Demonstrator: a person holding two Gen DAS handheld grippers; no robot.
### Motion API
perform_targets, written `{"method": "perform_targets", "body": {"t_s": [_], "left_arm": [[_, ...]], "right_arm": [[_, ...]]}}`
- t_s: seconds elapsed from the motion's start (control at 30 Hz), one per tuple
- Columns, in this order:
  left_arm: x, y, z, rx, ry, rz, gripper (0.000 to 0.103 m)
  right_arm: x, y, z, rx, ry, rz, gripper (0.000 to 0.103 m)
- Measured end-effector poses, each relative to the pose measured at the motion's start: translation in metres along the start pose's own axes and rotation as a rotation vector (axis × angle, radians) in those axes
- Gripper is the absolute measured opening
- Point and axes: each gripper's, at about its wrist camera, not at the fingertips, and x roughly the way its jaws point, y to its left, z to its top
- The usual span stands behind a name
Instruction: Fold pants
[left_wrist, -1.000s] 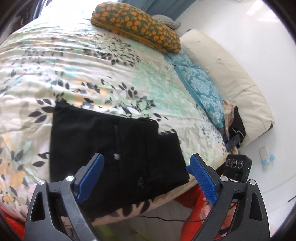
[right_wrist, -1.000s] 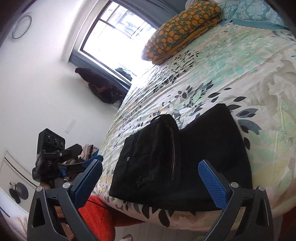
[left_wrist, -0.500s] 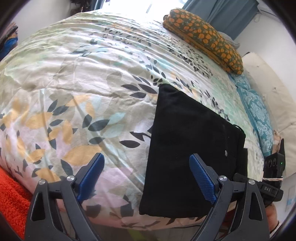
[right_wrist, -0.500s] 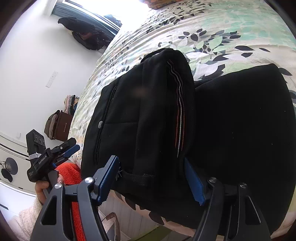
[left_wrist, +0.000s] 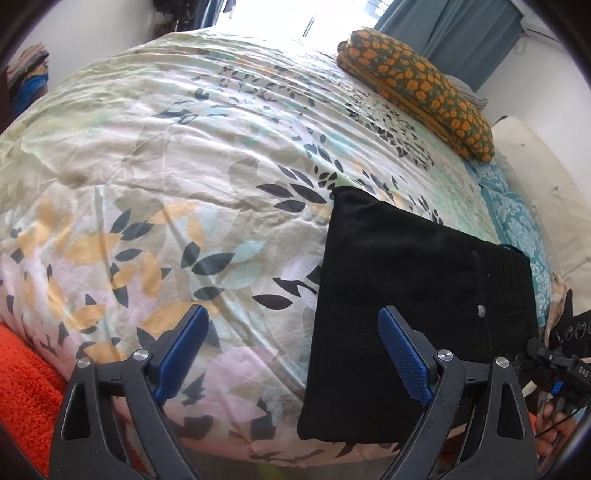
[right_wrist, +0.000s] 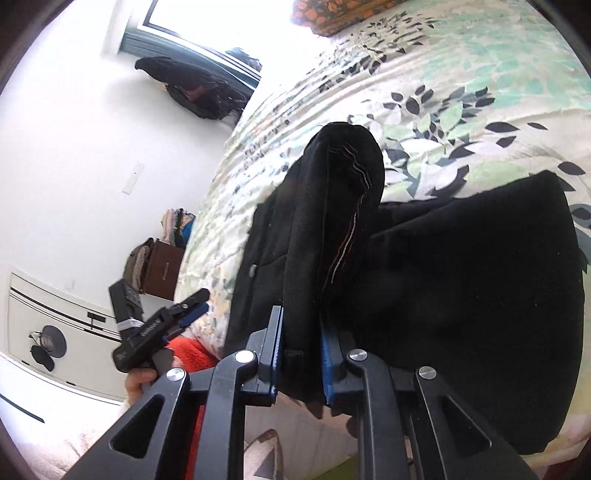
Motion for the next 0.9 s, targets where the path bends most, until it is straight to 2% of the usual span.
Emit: {"method": "perform_targets", "body": {"t_s": [0.1,0.23,0.4,0.5,0.57,0.6,0.63,0.7,0.77,0.8,0.9], "left_arm": [[-0.01,-0.006,-0.001,0.019,-0.026,-0.017,0.093],[-0.015,-0.024,-0.004,0.087,-0.051,-0.025,0.093],[-0.006,-0.051,-0.013,0.205,-0.033,-0.01,0.093],[-0.005,-0.066,-0.022,0.28,-0.029,-0.003,0.093],[-0.005,-0.078,-0.029,0.331,-0.027,-0.004,0.093],[-0.005,-0.085,-0.033,0.36,-0.029,-0.004,0.093],[-0.006,-0.095,-0.037,0.394,-0.035,-0.004,0.093],[-0.007,-0.118,-0.048,0.49,-0.055,-0.007,0.094],[-0.006,-0.143,-0.061,0.595,-0.077,-0.002,0.095],[-0.002,-0.155,-0.068,0.641,-0.078,-0.002,0.095],[0.026,-0.183,-0.094,0.756,-0.021,0.028,0.095]], "right_arm": [[-0.037,0.016,0.001,-0.035,-0.065,0.037,0.018],[-0.084,-0.012,-0.004,0.009,-0.15,0.009,0.017],[-0.085,-0.097,-0.034,0.196,-0.125,-0.172,0.018],[-0.084,-0.132,-0.053,0.283,-0.152,-0.153,0.018],[-0.081,-0.135,-0.049,0.297,-0.165,-0.158,0.023],[-0.082,-0.13,-0.045,0.275,-0.162,-0.189,0.032],[-0.084,-0.124,-0.043,0.245,-0.152,-0.247,0.051],[-0.096,-0.107,-0.038,0.178,-0.198,-0.356,0.065],[-0.112,-0.079,-0.032,0.067,-0.28,-0.45,0.065],[-0.114,-0.061,-0.027,-0.012,-0.304,-0.47,0.065],[-0.094,-0.009,-0.016,-0.269,-0.269,-0.432,0.065]]}}
